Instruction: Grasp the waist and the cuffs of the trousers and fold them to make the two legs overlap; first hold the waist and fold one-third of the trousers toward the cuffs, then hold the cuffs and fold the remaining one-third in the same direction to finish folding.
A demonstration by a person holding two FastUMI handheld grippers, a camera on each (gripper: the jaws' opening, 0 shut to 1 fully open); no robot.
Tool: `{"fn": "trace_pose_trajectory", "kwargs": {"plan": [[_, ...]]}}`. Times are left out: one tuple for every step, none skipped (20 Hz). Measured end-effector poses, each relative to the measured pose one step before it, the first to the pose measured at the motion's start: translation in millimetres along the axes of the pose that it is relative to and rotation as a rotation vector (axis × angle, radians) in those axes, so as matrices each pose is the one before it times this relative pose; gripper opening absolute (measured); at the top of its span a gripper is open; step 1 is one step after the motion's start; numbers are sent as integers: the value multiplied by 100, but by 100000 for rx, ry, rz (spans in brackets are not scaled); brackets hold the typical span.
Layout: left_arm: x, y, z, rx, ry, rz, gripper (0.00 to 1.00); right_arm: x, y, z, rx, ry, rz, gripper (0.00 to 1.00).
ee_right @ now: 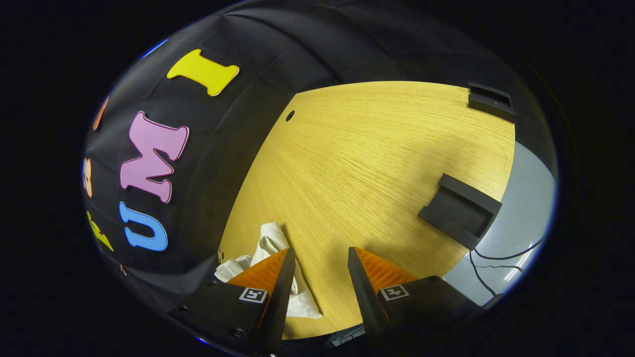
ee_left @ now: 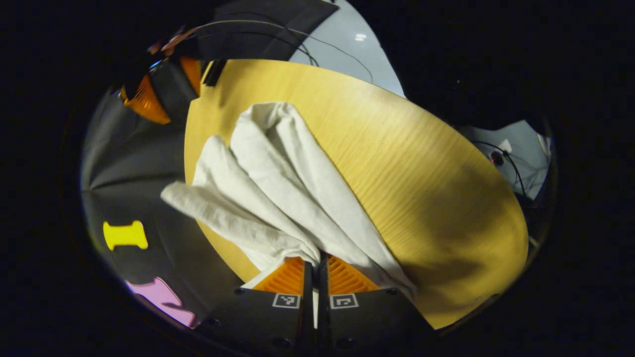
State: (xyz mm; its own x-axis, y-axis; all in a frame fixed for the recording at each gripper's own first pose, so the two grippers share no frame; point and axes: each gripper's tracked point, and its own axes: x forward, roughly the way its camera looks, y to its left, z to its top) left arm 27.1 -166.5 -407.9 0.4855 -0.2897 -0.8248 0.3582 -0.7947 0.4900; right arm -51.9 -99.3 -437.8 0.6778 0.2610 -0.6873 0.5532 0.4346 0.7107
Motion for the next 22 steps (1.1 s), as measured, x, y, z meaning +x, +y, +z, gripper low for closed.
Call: {"fn": "trace_pose_trajectory", "kwargs": {"plan": [[-103,45,-63,1464,593,739,10,-19,11,-38,2,57,130,67],[-142,-201,175,-158,-19,53,11,1,-1,-71,377,118,82,67],[122,130,-30,-614,-32,-75,12,-8,-36,-63,567,45,-73,67],[91,-35,-31,-200,-99,99,14,-17,14,-53,537,99,-2,67],[-30,-38,-170,501,-172,290,17,4,90,-64,298,-70,54,67],[-52,-112,-82,858,-253,232,20,-77,67,-80,-54,-11,67,67],[224,157,-395,525,-64,1047,25,-30,108,-41,-309,-46,124,67],[-70,366,-339,-528,-201,1742,29,-74,144,-31,-377,-99,168,67],[-339,582,-181,-1335,40,1740,46,-29,148,-12,-261,-151,153,67],[-318,625,-319,-1569,-178,1816,57,-62,151,-34,-176,-133,168,67],[-233,1284,-396,-1259,-182,2824,73,-19,166,-44,-138,-48,94,67],[-355,953,-526,-768,-562,3241,81,-72,110,-44,-153,-106,-10,67],[-495,1215,87,-444,-647,3400,99,-30,172,-60,-112,-51,44,67],[-500,931,-95,-891,-607,3091,99,35,107,-66,-167,-9,60,67],[-897,771,-321,-1694,-549,2715,98,2,228,-86,-414,-42,118,67],[-707,735,-355,-2367,-372,2297,98,50,195,-82,-621,0,227,67],[-1031,708,-529,-2791,-21,1902,98,83,289,-232,-979,305,370,67],[-794,625,-560,-2905,464,1740,99,68,223,-266,-1050,598,83,67],[-576,725,-666,-2848,584,1706,98,69,285,-220,-765,420,392,67],[-780,659,-517,-2375,399,1757,99,117,274,-272,-677,686,361,67],[-986,589,-465,-1477,-229,1659,99,117,217,-343,-714,784,85,67],[-1019,581,-275,-511,-1009,1847,99,117,236,-192,-568,738,131,67]]}}
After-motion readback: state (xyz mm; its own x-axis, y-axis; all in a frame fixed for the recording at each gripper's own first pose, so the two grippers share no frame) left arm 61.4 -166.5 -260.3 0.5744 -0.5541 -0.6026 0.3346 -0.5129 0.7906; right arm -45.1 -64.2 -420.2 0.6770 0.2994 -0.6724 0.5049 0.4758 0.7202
